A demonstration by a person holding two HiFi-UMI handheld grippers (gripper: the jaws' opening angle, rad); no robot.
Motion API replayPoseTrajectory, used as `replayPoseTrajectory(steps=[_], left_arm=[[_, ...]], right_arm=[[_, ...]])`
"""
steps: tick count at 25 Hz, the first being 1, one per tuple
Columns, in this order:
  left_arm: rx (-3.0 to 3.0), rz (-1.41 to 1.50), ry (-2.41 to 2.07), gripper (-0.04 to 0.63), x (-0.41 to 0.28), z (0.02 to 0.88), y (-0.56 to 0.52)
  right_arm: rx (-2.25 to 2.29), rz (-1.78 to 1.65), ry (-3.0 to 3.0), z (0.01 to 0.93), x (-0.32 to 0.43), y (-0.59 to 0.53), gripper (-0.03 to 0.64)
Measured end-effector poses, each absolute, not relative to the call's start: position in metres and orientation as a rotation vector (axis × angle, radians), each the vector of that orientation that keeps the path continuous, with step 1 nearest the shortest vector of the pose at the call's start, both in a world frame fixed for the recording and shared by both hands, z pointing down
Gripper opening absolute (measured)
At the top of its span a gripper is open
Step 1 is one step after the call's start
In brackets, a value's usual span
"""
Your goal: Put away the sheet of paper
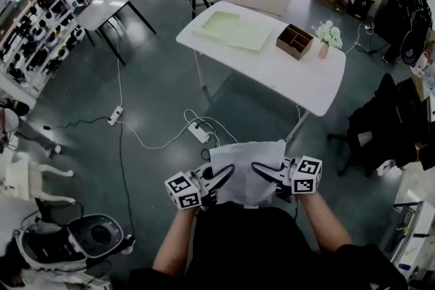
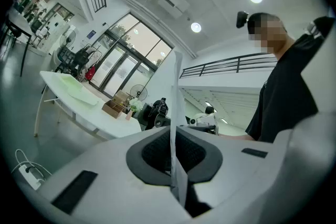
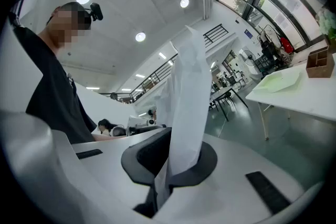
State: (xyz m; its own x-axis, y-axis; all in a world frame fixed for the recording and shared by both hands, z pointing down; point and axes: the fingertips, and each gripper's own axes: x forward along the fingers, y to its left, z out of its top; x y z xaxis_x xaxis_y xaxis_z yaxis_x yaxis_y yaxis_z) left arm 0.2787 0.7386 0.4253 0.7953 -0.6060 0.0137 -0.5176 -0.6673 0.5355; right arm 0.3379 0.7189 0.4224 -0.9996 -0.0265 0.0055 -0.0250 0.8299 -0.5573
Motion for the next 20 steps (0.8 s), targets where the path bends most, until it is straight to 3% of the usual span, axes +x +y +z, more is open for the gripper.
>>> replayPoseTrajectory(steps=[11, 20], left_arm=[[2.398, -0.245, -0.893, 0.003, 0.274, 0.441, 0.743], [2.392, -0.293, -0.854, 0.003, 0.252, 0.446, 0.686]], right_arm=[[-0.047, -1.020, 2.982, 0.442, 0.331, 0.714, -0.002], [-0.080, -0.996, 3.017, 0.442, 0.311, 0.660, -0.002]])
